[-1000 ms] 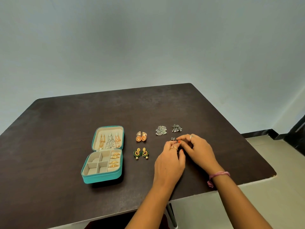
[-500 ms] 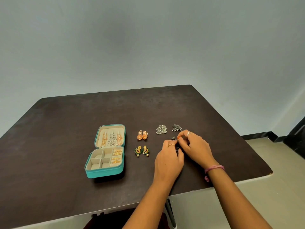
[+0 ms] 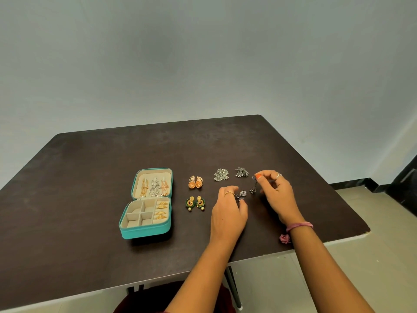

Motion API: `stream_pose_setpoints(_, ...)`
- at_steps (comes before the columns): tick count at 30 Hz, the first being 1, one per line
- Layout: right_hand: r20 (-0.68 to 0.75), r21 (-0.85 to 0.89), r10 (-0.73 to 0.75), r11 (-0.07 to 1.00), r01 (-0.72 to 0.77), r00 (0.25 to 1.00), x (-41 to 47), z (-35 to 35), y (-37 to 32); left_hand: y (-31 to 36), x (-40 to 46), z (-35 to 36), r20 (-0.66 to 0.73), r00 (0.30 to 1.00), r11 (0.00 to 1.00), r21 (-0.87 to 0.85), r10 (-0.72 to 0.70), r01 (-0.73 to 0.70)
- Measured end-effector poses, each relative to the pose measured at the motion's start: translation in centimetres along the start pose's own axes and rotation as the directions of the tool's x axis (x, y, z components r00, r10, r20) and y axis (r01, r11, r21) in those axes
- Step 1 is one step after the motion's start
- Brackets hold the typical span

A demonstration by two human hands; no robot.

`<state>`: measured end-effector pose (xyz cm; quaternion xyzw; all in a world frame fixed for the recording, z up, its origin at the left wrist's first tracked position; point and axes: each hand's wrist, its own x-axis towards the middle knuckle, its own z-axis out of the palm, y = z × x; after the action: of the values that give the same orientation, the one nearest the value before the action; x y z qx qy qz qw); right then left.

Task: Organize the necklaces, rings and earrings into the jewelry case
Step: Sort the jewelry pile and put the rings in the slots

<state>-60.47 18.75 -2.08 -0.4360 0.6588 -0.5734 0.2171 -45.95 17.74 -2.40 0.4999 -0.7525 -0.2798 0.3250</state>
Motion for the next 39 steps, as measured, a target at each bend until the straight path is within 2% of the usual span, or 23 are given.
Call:
stream_pose_setpoints(7, -0.032, 0.221, 0.092, 0.972, -0.083, 0.995, -0.1, -0.5, -0.5, 0.2, 0.6, 0.5, 0.048, 0.993, 0.980, 0.159, 0.112, -0.118)
stream_pose_setpoints(11, -0.021, 0.319, 0.118, 0.942, -0.105, 0.993, -0.2, -0.6, -0.7, -0.1, 0.3, 1.3, 0.006, 0.982, 0.961, 0.207, 0.186, -0.184)
stream_pose_setpoints(14, -0.006, 0.361, 0.142, 0.923, -0.131, 0.990, -0.3, -0.7, -0.8, -0.1, 0.4, 1.4, 0.021, 0.983, 0.951, 0.250, 0.180, -0.180)
stream_pose_setpoints(18, 0.031, 0.452, 0.159, 0.878, -0.156, 0.987, -0.4, -0.8, -1.0, -0.2, 0.5, 1.2, 0.022, 0.984, 0.960, 0.216, 0.175, -0.175)
stream_pose_setpoints(21, 0.070, 0.471, 0.136, 0.869, -0.153, 0.988, -0.8, -0.8, -1.2, -0.2, 0.5, 0.7, 0.045, 0.990, 0.981, 0.132, 0.135, -0.139)
stream_pose_setpoints(24, 0.120, 0.498, 0.140, 0.848, -0.181, 0.983, -1.3, -0.6, -1.2, -0.4, 0.5, 0.2, -0.028, 0.996, 0.986, -0.142, 0.079, -0.082)
stream_pose_setpoints(27, 0.160, 0.553, 0.169, 0.801, -0.230, 0.972, -1.9, -0.6, -1.1, -0.5, 0.2, -0.2, -0.108, 0.993, 0.918, -0.387, 0.044, -0.083)
stream_pose_setpoints(31, 0.175, 0.551, 0.156, 0.803, -0.228, 0.972, -2.5, -0.7, -1.2, -0.4, -0.1, -0.6, -0.126, 0.992, 0.840, -0.539, -0.006, -0.063)
stream_pose_setpoints(35, 0.149, 0.468, 0.165, 0.857, -0.216, 0.975, -3.1, -0.7, -1.9, -0.3, -0.3, -1.5, -0.061, 0.994, 0.744, -0.668, -0.096, 0.030)
stream_pose_setpoints(37, 0.136, 0.340, 0.137, 0.924, -0.176, 0.981, -3.2, -1.0, -2.6, -0.1, -0.7, -2.0, -0.024, 0.995, 0.714, -0.699, -0.092, 0.049)
stream_pose_setpoints(39, 0.123, 0.173, 0.055, 0.982, -0.076, 0.991, -3.1, -1.4, -3.5, 0.2, -1.1, -2.6, -0.008, 0.997, 0.690, -0.722, -0.083, 0.051)
